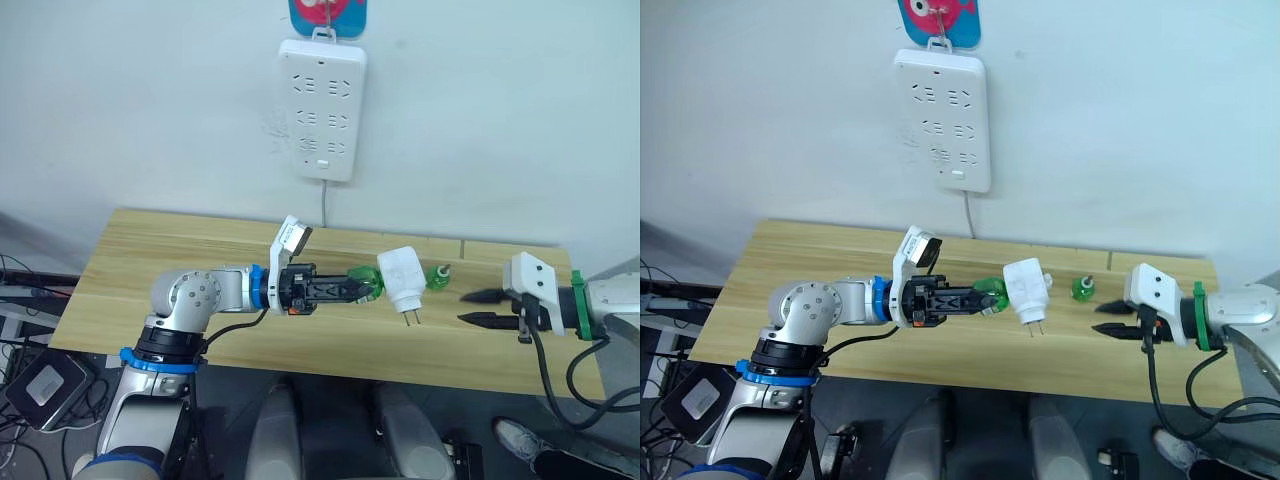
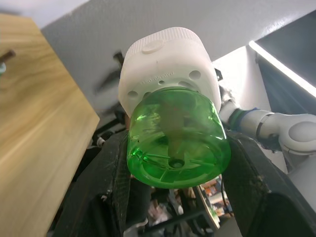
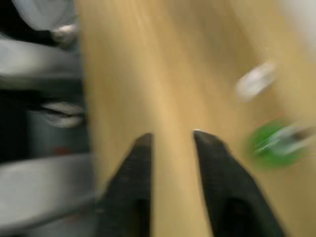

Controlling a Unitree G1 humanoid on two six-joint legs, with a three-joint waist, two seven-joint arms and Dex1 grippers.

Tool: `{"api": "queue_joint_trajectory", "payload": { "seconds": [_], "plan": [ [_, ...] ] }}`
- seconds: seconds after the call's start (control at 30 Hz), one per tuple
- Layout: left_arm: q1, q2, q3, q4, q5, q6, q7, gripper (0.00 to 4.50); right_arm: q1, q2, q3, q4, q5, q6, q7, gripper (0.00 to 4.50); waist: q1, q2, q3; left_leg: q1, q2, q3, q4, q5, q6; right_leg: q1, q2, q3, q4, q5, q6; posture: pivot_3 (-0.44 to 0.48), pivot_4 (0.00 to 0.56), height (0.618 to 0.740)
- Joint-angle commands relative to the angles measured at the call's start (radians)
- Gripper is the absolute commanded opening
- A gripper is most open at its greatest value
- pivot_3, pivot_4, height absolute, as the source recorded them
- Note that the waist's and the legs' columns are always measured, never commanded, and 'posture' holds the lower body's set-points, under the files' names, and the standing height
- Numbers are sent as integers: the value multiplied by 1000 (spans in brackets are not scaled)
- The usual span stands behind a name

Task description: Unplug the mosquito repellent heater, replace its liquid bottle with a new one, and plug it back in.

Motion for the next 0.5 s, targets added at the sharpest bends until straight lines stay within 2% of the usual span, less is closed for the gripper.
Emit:
{"api": "queue_joint_trajectory", "payload": {
  "seconds": [0.03,0.13,0.2,0.5],
  "plan": [
    [-6,57,19,-10,-38,59,-64,2239,-60,70,-44,145,-191,-570,44,2772,-7,0,0,1,0,0,0,1,0,0,0,0,1,0,0,-118,307,740],
    [-43,97,35,33,-65,141,-80,2239,-151,162,-30,216,-204,-873,39,3952,-16,0,0,5,0,0,-1,1,0,4,0,0,2,0,0,-116,303,740],
    [-70,102,48,63,-79,187,-76,2239,-207,220,-14,252,-205,-983,18,4480,-14,0,0,6,0,0,0,1,0,4,0,0,6,0,0,-112,300,740],
    [-104,49,75,65,-94,275,-21,2239,-401,377,68,407,-325,-1251,-76,4480,-12,0,0,12,-1,-1,0,3,-4,5,0,0,16,3,-6,-99,286,740]
  ]
}}
